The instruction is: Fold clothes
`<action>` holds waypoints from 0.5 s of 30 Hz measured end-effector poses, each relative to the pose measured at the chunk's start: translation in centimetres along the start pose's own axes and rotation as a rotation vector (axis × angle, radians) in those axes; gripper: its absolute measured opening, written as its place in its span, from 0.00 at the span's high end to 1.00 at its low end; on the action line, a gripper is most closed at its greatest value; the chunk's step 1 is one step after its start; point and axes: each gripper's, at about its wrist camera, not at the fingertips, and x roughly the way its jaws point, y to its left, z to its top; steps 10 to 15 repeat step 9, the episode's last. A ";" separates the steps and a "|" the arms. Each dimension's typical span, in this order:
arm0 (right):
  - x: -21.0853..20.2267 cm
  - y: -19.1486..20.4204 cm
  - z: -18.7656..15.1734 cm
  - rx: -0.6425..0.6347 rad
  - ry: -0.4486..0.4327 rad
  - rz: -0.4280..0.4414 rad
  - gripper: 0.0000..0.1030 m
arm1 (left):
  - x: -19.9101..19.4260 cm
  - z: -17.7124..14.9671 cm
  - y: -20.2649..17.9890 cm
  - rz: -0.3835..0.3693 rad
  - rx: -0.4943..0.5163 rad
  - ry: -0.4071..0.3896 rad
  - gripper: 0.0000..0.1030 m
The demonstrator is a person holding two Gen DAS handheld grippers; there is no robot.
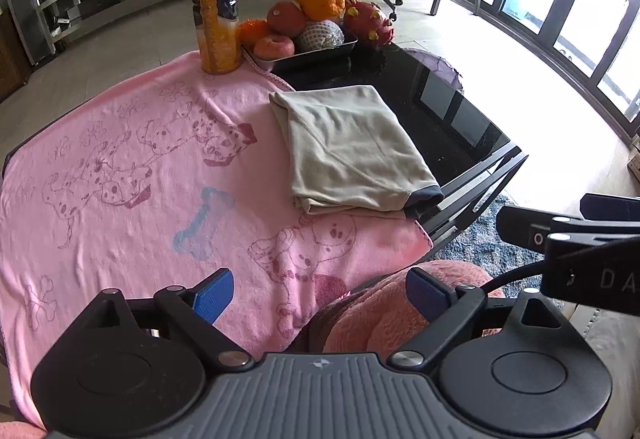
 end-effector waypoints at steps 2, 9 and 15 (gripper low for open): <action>0.2 0.1 -0.1 -0.003 0.006 -0.001 0.17 | 0.1 0.0 0.1 0.003 -0.004 -0.001 0.09; 0.3 0.4 0.1 -0.014 0.004 0.000 0.17 | -0.1 0.0 0.5 0.027 -0.011 -0.036 0.06; 0.3 0.4 0.1 -0.014 0.004 0.000 0.17 | -0.1 0.0 0.5 0.027 -0.011 -0.036 0.06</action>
